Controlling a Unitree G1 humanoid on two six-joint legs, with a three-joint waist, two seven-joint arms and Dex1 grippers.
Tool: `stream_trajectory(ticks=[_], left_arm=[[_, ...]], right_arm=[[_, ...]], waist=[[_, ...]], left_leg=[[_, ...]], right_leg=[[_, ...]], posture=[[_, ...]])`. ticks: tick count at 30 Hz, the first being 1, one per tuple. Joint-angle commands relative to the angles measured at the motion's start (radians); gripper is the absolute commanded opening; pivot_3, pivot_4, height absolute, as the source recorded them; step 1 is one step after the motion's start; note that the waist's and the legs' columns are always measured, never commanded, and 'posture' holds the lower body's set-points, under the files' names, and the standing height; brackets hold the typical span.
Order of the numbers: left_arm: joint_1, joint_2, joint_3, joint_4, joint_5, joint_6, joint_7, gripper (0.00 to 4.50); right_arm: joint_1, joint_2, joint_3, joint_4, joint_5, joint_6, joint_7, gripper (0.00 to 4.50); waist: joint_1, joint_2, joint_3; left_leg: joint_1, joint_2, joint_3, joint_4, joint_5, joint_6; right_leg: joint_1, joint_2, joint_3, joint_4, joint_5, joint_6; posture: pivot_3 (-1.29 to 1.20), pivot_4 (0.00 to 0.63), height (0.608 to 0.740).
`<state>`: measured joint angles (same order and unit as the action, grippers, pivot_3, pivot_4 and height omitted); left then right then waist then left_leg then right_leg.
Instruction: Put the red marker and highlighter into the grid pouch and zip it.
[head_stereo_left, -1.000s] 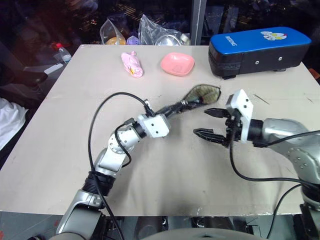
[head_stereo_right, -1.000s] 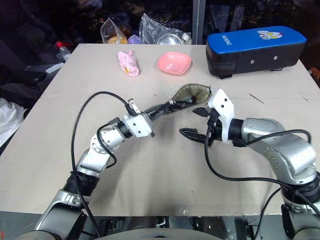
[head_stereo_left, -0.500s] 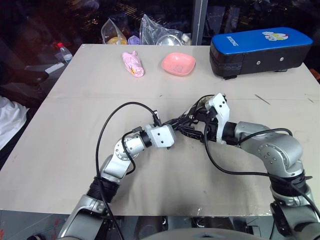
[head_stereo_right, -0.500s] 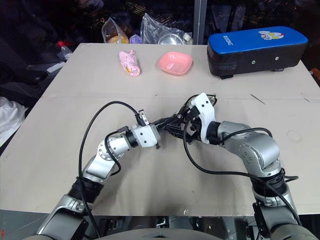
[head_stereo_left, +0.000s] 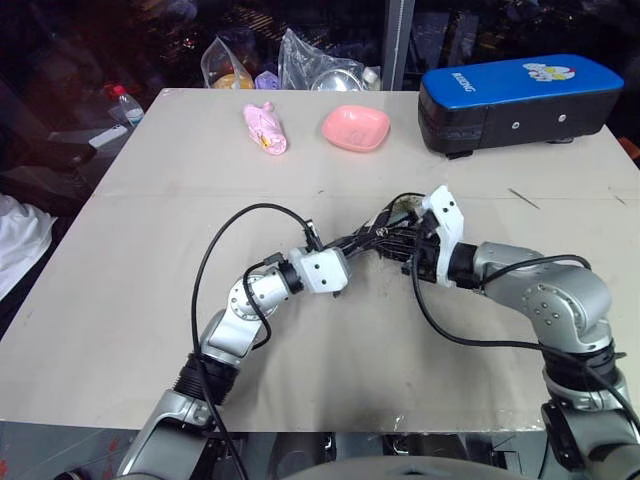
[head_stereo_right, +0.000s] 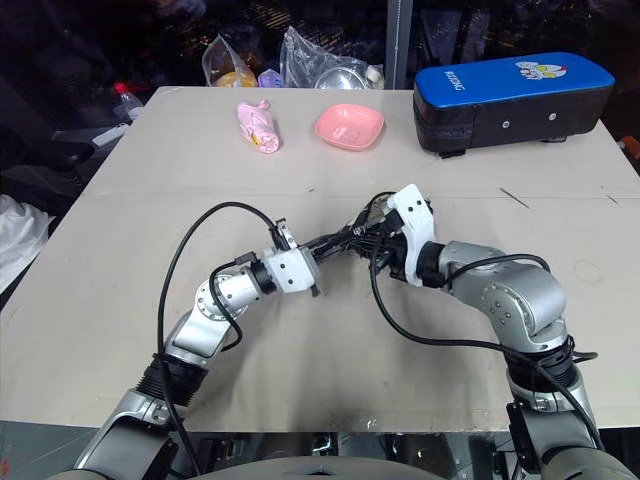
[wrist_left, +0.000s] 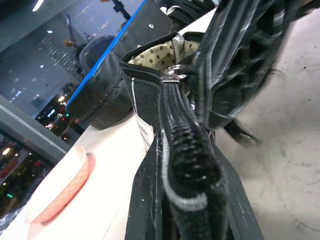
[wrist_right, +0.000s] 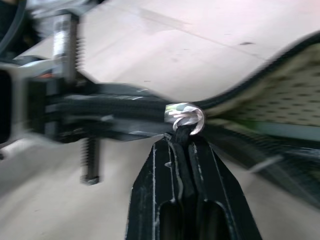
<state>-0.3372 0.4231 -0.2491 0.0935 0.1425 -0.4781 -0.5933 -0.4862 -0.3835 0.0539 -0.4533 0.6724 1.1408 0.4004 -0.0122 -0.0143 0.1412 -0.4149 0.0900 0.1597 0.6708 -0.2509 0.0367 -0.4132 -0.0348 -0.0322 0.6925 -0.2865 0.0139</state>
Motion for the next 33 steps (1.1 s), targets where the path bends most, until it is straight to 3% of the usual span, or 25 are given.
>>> stream_trajectory(ticks=[1,12,22,28,30,31,33], left_arm=[[0.007,0.0,-0.001,-0.028,0.007,-0.014,0.009,0.0],[0.019,0.024,0.032,-0.02,0.017,-0.02,0.03,0.0],[0.02,0.024,0.035,-0.014,0.014,-0.023,0.038,0.0],[0.013,0.025,0.035,-0.001,0.015,-0.024,0.04,0.0],[0.013,0.019,0.046,0.001,-0.023,-0.013,0.032,0.0],[0.014,0.021,0.052,0.0,-0.043,0.006,0.021,0.31],[0.018,0.038,0.056,0.009,-0.059,0.024,-0.003,0.9]], right_arm=[[-0.005,0.006,-0.069,-0.044,0.018,0.032,-0.046,0.03],[0.049,-0.106,-0.135,-0.059,-0.091,0.042,-0.162,0.03],[0.025,-0.093,-0.27,0.068,-0.236,-0.026,-0.332,0.03],[0.047,-0.111,-0.24,0.033,-0.183,-0.019,-0.254,0.03],[0.079,-0.151,-0.215,0.006,-0.146,-0.031,-0.165,0.6],[0.117,-0.211,-0.175,-0.007,-0.165,-0.075,-0.104,0.81],[0.17,-0.284,-0.143,0.004,-0.206,-0.155,-0.036,1.66]], waist=[[0.0,0.0,0.0],[-0.001,0.0,0.0],[-0.004,0.0,0.0],[-0.002,0.0,0.0],[-0.002,0.0,0.0],[-0.001,0.0,0.0],[0.001,0.0,0.0]], left_leg=[[0.0,0.0,0.0,0.0,0.0,0.0],[0.0,0.0,0.0,0.0,0.0,0.0],[0.001,0.0,0.001,-0.001,0.0,0.0],[0.001,0.0,0.001,-0.001,0.0,0.0],[0.001,0.0,0.001,-0.001,0.0,0.0],[0.0,0.0,0.0,-0.001,0.0,0.0],[0.0,0.0,0.0,-0.002,0.0,0.0]], right_leg=[[0.0,0.0,0.0,0.0,0.0,0.0],[0.0,0.0,0.001,0.0,0.0,0.0],[0.0,0.0,0.001,0.0,0.0,0.0],[0.0,0.0,0.001,0.0,0.0,0.0],[0.0,0.0,0.001,0.0,0.0,0.0],[0.0,0.0,0.001,-0.001,0.0,0.0],[0.0,0.0,0.001,-0.002,0.0,0.0]], posture=[[0.0,0.15,0.74],[0.0,0.15,0.74],[0.0,0.15,0.74],[0.0,0.15,0.74],[0.0,0.15,0.74],[0.0,0.15,0.74],[0.0,0.15,0.74]])
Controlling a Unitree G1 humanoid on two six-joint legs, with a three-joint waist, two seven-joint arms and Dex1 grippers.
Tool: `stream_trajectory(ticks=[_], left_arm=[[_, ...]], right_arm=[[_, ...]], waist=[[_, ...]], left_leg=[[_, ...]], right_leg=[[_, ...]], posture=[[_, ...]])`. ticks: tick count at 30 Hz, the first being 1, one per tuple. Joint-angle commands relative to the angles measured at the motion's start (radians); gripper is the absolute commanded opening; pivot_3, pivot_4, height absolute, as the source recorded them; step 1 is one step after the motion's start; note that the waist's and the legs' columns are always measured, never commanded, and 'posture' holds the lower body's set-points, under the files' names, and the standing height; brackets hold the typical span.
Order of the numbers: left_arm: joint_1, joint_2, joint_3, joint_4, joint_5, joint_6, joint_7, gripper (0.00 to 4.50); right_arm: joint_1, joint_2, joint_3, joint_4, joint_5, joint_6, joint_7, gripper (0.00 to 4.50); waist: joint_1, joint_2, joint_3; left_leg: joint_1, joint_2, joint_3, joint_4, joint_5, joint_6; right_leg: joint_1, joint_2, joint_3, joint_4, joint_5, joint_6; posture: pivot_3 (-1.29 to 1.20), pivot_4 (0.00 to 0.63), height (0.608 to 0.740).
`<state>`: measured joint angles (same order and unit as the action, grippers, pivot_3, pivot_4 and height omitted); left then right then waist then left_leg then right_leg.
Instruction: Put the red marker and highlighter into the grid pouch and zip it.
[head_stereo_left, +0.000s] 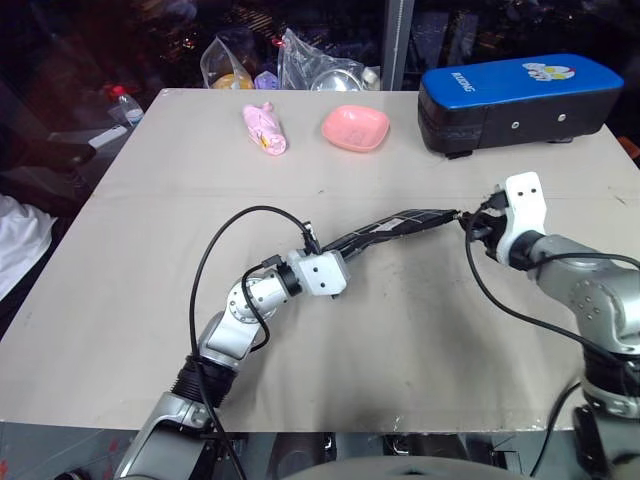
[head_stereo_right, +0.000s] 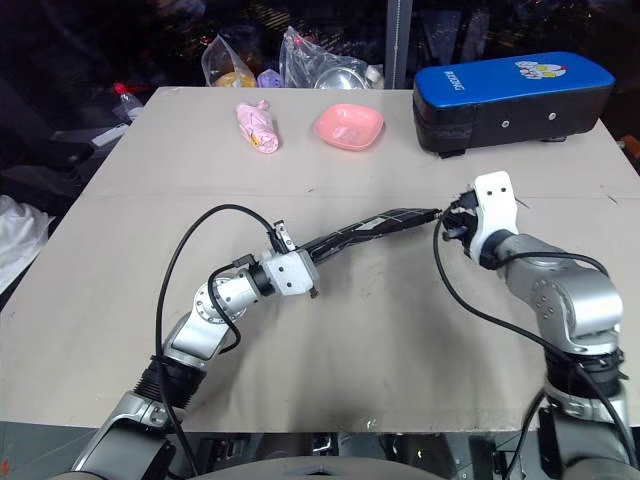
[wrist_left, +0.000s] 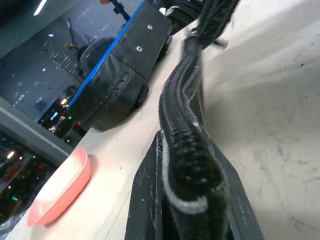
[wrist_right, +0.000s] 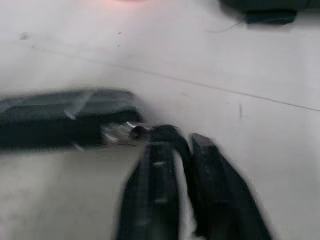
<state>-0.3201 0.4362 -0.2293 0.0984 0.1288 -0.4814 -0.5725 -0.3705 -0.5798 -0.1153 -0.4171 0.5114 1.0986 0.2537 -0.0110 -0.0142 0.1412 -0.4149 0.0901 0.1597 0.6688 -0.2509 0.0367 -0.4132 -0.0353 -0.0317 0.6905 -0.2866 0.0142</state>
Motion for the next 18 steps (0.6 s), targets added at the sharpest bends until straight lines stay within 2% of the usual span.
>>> stream_trajectory(ticks=[1,3,5,8,10,14,18], left_arm=[[0.005,0.043,0.033,0.012,-0.042,0.022,-0.039,1.37],[0.02,0.076,0.038,0.036,-0.028,-0.002,-0.052,2.46],[0.046,0.095,0.067,0.053,-0.044,0.005,-0.046,3.31],[0.123,0.125,0.094,-0.003,-0.211,0.06,-0.154,4.41],[0.167,0.136,0.112,-0.049,-0.299,0.127,-0.204,4.41],[0.352,0.222,0.184,-0.252,-0.532,0.408,-0.29,4.41],[0.488,0.245,0.268,-0.377,-0.599,0.601,-0.202,4.41]], right_arm=[[0.078,-0.117,0.036,-0.02,-0.065,-0.168,0.142,2.16],[0.133,-0.164,0.044,0.004,-0.101,-0.28,0.211,3.13],[0.202,-0.198,0.037,0.038,-0.132,-0.415,0.298,3.13],[0.275,-0.189,-0.01,0.112,-0.141,-0.61,0.39,3.13],[0.299,-0.18,-0.032,0.155,-0.145,-0.69,0.42,3.13],[0.372,-0.189,-0.082,0.266,-0.107,-0.856,0.596,3.13],[0.399,-0.186,-0.131,0.399,-0.069,-0.97,0.738,3.13]], waist=[[-0.001,0.0,0.0],[-0.005,0.0,0.0],[-0.005,0.0,0.0],[-0.005,0.0,0.0],[-0.003,0.0,0.0],[-0.003,-0.001,0.001],[-0.001,0.0,0.001]], left_leg=[[0.0,0.0,0.0,0.0,0.0,0.0],[0.0,0.0,0.0,0.0,0.0,0.0],[0.001,-0.001,0.0,0.0,0.0,0.0],[0.001,0.001,0.0,-0.001,0.0,0.0],[0.0,0.001,0.0,-0.001,0.0,0.0],[0.001,0.001,0.0,0.0,0.0,0.0],[0.002,0.001,0.0,0.0,0.0,0.0]], right_leg=[[0.0,0.0,0.0,-0.001,0.0,0.0],[0.0,0.0,0.0,-0.001,0.0,0.0],[0.0,0.001,0.001,-0.001,0.0,0.0],[0.0,0.001,0.0,-0.002,0.0,0.0],[0.0,0.001,0.0,-0.002,0.0,0.0],[0.001,0.0,0.0,-0.002,0.0,0.0],[0.002,0.0,0.0,-0.003,0.0,0.0]], posture=[[0.0,0.15,0.74],[0.0,0.15,0.74],[0.0,0.15,0.74],[0.0,0.15,0.74],[0.0,0.15,0.74],[0.0,0.15,0.74],[0.0,0.15,0.74]])
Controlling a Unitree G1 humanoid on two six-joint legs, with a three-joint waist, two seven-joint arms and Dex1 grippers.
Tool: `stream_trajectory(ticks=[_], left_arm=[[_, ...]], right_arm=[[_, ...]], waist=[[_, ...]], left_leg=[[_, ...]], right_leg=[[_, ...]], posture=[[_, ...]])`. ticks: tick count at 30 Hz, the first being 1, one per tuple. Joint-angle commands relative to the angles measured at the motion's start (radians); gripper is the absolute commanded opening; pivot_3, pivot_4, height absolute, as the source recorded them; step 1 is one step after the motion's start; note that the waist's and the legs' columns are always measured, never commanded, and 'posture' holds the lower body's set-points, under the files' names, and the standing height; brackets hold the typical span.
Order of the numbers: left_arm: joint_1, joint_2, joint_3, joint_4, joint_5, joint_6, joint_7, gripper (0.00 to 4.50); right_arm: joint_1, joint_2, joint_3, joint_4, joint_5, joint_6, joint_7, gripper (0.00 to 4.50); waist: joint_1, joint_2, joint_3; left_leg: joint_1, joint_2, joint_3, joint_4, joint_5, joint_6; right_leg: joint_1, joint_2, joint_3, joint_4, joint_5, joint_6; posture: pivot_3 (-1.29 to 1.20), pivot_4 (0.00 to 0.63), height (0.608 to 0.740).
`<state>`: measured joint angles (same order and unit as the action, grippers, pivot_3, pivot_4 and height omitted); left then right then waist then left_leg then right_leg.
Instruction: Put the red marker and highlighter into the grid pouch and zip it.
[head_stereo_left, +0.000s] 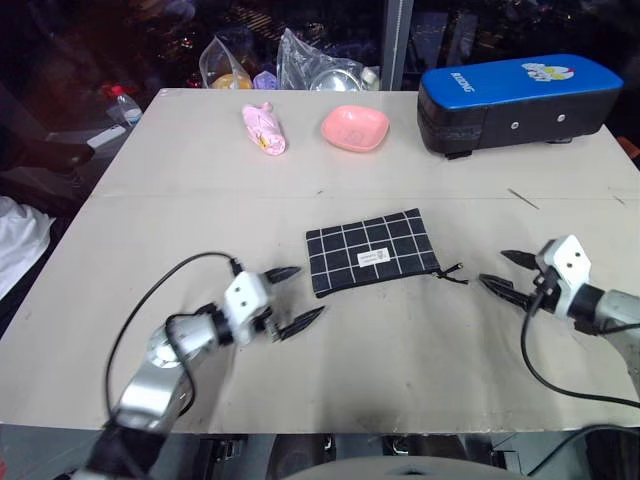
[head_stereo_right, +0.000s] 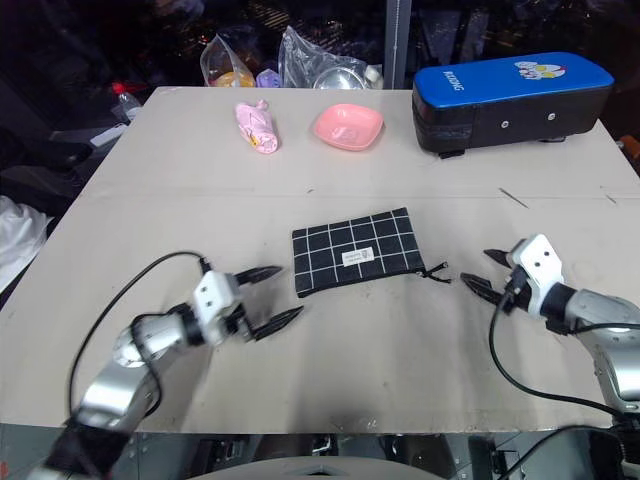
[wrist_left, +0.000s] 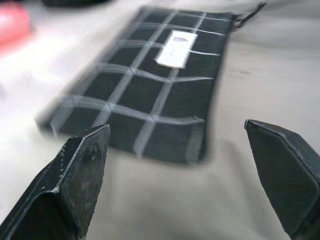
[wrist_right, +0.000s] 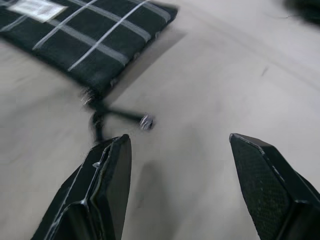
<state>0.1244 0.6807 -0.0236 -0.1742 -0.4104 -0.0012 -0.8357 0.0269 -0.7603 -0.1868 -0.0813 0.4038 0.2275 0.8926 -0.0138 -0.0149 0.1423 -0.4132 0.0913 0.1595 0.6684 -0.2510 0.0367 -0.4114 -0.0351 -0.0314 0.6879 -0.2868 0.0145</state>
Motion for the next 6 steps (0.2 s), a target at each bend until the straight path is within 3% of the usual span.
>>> stream_trajectory(ticks=[1,6], left_arm=[[0.058,-0.006,0.073,-0.123,-0.061,0.135,0.073,4.41],[0.092,-0.031,0.087,-0.175,-0.033,0.18,0.112,4.41]], right_arm=[[0.003,-0.005,-0.066,0.091,0.042,-0.124,0.127,3.13],[-0.009,0.026,-0.104,0.224,0.092,-0.226,0.245,3.13]], waist=[[0.003,0.0,0.0],[0.004,0.0,0.0]], left_leg=[[0.0,0.0,0.0,0.0,0.0,0.0],[0.0,-0.001,-0.001,0.001,-0.001,0.002]], right_leg=[[0.0,0.0,0.0,0.0,0.0,0.0],[0.001,0.0,0.0,0.0,0.0,0.0]], posture=[[0.0,0.15,0.74],[0.0,0.15,0.74]])
